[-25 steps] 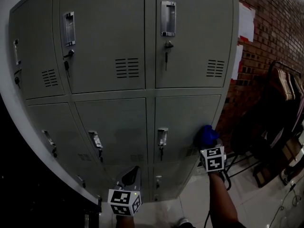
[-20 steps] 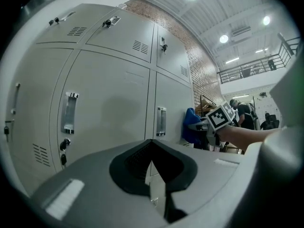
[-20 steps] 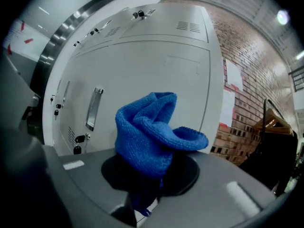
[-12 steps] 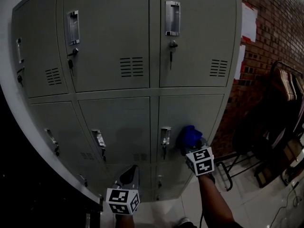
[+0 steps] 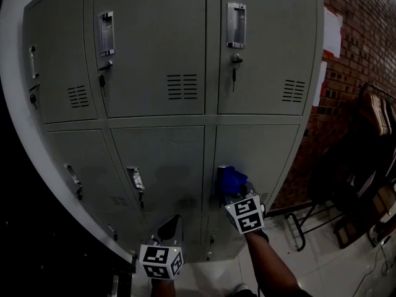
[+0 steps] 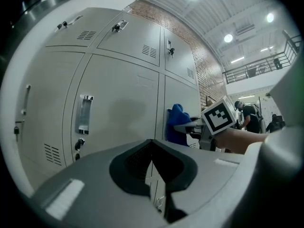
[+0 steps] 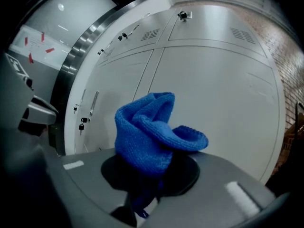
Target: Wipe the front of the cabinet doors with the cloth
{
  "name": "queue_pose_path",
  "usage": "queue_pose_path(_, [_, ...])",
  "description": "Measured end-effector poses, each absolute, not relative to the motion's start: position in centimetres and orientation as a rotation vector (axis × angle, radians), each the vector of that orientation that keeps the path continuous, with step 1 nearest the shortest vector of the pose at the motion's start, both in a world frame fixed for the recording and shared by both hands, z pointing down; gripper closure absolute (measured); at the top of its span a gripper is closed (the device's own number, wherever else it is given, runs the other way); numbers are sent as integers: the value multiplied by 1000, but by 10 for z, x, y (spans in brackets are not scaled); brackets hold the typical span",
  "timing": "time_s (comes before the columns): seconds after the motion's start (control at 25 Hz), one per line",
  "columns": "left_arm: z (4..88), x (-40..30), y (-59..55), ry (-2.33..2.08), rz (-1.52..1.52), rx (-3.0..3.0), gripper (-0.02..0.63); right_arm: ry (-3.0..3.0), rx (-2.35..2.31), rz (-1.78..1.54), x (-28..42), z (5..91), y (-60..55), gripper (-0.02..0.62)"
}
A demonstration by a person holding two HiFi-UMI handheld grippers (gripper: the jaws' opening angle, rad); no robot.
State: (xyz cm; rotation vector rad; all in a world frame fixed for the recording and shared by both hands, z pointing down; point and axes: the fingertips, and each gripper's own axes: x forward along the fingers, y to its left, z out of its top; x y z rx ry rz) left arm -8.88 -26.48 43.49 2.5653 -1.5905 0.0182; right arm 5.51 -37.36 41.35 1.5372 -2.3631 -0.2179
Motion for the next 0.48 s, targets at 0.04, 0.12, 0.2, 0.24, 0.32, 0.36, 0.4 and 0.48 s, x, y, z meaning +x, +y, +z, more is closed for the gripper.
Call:
queue_pose_path(0.04, [435, -90, -265, -1596, 19, 2560, 595, -2365, 1536, -222, 55, 413, -374, 514])
queue_pose_path(0.12, [436, -93, -266, -1607, 21, 2552, 595, -2380, 1530, -229, 56, 412, -373, 514])
queue_pose_path(0.2, [436, -94, -267, -1613, 24, 2548, 595, -2377, 1561, -244, 63, 410, -370, 512])
queue_pose_path(0.24, [436, -93, -267, -1613, 25, 2548, 595, -2366, 1591, -250, 69, 409, -367, 511])
queue_pose_path(0.32, [437, -90, -267, -1607, 31, 2550, 595, -2338, 1651, -255, 85, 410, -357, 509])
queue_pose_path(0.36, [438, -88, -268, -1601, 34, 2553, 595, -2322, 1678, -252, 94, 413, -353, 509])
queue_pose_path(0.4, [438, -85, -268, -1593, 36, 2558, 595, -2303, 1704, -243, 106, 416, -350, 509])
queue_pose_path(0.48, [439, -80, -269, -1583, 39, 2566, 595, -2245, 1755, -218, 135, 425, -346, 509])
